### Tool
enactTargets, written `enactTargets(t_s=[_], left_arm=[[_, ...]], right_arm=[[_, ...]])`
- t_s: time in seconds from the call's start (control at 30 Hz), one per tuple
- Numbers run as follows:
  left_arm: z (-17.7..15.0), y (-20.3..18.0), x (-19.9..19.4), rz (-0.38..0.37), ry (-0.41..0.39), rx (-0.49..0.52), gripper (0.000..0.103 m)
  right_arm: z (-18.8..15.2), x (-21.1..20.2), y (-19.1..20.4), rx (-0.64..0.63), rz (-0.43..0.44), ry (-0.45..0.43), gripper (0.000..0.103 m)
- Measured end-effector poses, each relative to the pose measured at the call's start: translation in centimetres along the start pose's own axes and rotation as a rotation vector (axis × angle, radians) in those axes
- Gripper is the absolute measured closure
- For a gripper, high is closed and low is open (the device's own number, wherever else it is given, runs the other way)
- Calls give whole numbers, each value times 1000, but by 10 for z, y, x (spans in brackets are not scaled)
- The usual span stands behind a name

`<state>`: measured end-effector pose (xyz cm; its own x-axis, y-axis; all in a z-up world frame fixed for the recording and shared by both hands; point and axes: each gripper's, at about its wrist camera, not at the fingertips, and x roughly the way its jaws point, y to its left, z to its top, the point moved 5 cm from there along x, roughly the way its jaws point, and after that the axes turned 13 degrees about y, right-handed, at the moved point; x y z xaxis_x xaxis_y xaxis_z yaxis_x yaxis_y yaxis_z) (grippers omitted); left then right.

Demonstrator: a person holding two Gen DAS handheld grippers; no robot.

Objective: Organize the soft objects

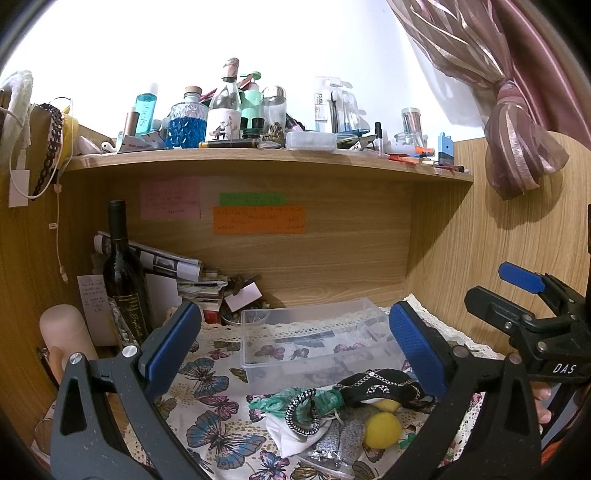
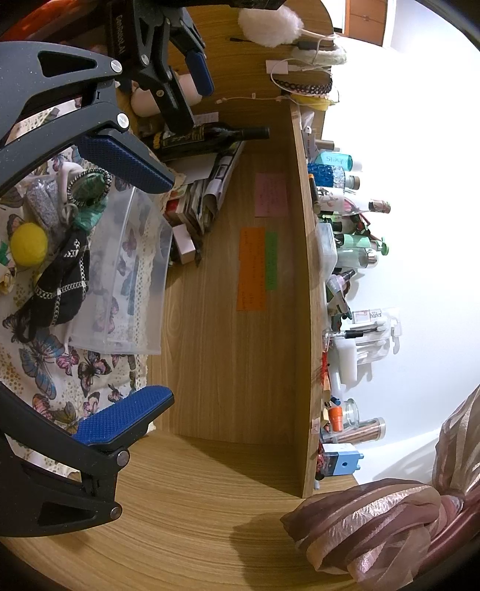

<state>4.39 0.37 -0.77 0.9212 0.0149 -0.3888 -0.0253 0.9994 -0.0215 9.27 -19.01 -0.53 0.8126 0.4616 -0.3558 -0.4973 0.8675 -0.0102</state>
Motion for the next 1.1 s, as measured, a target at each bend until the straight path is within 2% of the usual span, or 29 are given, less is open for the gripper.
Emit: enactTargets(t_s=[0.57, 0.8, 1.1], left_arm=[[0, -2, 2, -9, 18, 3, 0], [-15, 0, 27, -56, 121, -16, 0], [-53, 2, 62, -88, 245, -24, 2]], right_arm=[[-1, 3, -4, 12, 4, 16, 0], [-16, 23, -14, 32, 12, 83, 0], [-51, 64, -31, 65, 42, 241, 0]])
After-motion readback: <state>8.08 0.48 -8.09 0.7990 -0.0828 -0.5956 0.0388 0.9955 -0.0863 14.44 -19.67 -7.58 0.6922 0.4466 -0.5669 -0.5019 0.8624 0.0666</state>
